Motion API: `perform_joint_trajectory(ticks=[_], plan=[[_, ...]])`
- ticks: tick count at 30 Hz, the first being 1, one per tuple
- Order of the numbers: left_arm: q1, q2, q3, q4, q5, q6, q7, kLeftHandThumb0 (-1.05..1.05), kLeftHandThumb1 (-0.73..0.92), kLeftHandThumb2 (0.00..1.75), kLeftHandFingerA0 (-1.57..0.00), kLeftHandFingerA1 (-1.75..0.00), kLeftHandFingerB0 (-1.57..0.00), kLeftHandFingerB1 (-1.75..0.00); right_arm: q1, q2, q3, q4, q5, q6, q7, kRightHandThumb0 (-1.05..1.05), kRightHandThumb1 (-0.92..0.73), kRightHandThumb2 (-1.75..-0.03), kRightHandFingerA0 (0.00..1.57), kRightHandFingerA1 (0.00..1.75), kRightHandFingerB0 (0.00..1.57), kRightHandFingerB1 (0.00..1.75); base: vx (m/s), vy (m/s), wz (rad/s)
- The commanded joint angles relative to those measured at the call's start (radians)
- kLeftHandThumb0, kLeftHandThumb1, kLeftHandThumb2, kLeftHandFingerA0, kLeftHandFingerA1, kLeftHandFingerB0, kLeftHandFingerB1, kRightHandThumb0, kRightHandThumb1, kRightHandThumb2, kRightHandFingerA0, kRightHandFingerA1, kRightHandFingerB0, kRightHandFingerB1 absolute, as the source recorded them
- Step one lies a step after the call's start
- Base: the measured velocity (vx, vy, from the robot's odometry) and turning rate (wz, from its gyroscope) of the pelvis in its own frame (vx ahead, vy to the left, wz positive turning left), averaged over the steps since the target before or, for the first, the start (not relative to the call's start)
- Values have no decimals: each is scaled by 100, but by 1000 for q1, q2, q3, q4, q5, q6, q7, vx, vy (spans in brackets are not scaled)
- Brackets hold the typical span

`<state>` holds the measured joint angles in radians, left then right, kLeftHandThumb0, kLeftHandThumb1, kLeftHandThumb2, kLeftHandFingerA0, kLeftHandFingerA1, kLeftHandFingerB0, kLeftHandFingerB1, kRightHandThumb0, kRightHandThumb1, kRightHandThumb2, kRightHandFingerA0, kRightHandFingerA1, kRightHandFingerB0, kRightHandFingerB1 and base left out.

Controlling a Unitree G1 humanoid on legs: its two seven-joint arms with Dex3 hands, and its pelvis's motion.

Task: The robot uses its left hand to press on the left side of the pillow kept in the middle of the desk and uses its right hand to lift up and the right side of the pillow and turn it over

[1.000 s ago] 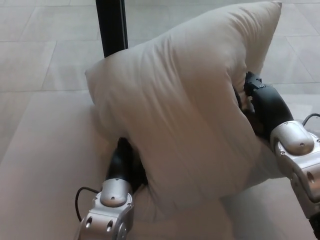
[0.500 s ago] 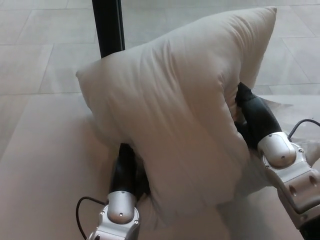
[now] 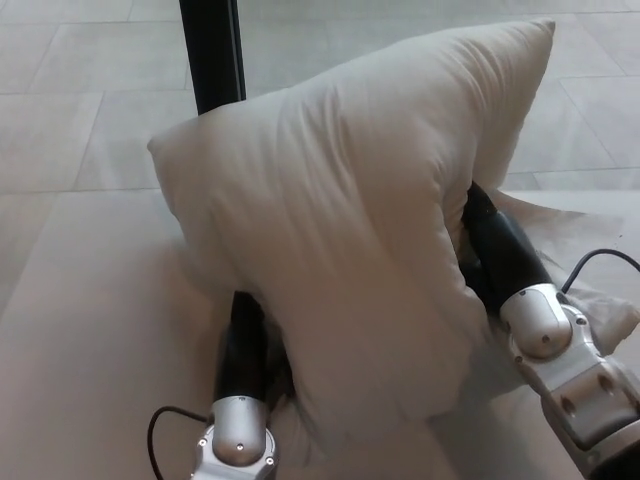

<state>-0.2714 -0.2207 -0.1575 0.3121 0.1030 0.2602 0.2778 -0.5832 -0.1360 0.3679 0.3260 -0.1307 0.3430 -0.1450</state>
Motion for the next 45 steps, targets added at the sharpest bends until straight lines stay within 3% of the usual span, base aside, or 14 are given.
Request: perform_joint_trajectory(ticks=[1, 11, 13, 18, 22, 23, 24, 25, 26, 30, 33, 34, 35, 45], plan=[[176, -234, -305, 264, 2, -65, -156, -76, 66, 91, -28, -60, 0, 0, 143, 237, 572, 103, -84, -73, 430, -95, -80, -65, 23, 69, 21, 50, 0, 0, 0], [188, -230, -328, 292, 9, -117, -151, -88, 72, 102, -30, -60, 0, -4, 124, 210, 602, 109, -125, -81, 469, -86, -52, -99, 24, 70, 21, 57, 0, 0, 0], [192, -225, -331, 297, 2, -133, -170, -73, 82, 64, -31, -54, 0, -2, 131, 195, 576, 74, -97, -69, 473, -96, -56, -102, 28, 73, 23, 57, 0, 0, 0], [169, -231, -316, 255, -32, -72, -185, -77, 82, 65, -36, -72, 0, 0, 168, 163, 443, -49, 12, 1, 424, -85, -70, -62, 23, 63, 27, 46, 0, 0, 0], [149, -196, -318, 206, -31, -84, -194, -76, 84, 65, -36, -69, 0, -1, 200, 162, 272, -99, 128, -18, 384, -87, -70, -61, 36, 104, 28, 48, 0, 0, 0], [134, -185, -308, 197, -33, -78, -197, -86, 72, 107, -30, -65, 0, -10, 197, 152, 232, -130, 160, 26, 390, -93, -71, -62, 35, 112, 25, 51, 0, 0, 0], [125, -181, -281, 181, -51, -66, -194, -79, 86, 66, -32, -66, 0, 0, 194, 135, 177, -160, 191, 42, 387, -86, -71, -63, 40, 132, 24, 44, 0, 0, 0], [118, -165, -266, 152, -62, -47, -199, -94, 80, 110, -34, -69, 0, -4, 194, 116, 123, -200, 220, 63, 381, -82, -71, -63, 40, 131, 23, 42, 0, 0, 0], [115, -155, -253, 139, -72, -46, -203, -76, 89, 66, -27, -71, 0, 0, 194, 108, 91, -220, 230, 79, 371, -80, -71, -62, 38, 120, 29, 38, 0, 0, 0], [160, -63, -142, 13, -175, -35, -247, -70, 77, 109, -33, -70, 0, -21, 176, 37, -114, -261, 292, 52, 348, -79, -74, -63, 43, 76, 30, 30, 0, 0, 0], [188, 5, -68, -73, -248, -13, -278, -68, 92, 67, -29, -72, 0, 0, 182, -17, -253, -310, 361, 100, 355, -81, -74, -63, 40, 62, 32, 32, 0, 0, 0], [192, 18, -46, -87, -264, -8, -282, -84, 78, 106, -32, -72, 0, -6, 185, -30, -290, -314, 381, 106, 361, -79, -73, -63, 36, 63, 31, 32, 0, 0, 0], [196, 38, -11, -108, -285, 0, -281, -72, 88, 66, -29, -72, 0, -7, 189, -47, -347, -311, 415, 117, 374, -76, -74, -63, 35, 65, 31, 33, 0, 0, 0], [282, 264, 273, -269, -472, 54, -383, -76, 66, 102, -29, -68, 0, -15, 297, -283, -654, -171, 465, 97, 511, -76, -61, -99, 28, 65, 15, 43, 0, 0, 0]])
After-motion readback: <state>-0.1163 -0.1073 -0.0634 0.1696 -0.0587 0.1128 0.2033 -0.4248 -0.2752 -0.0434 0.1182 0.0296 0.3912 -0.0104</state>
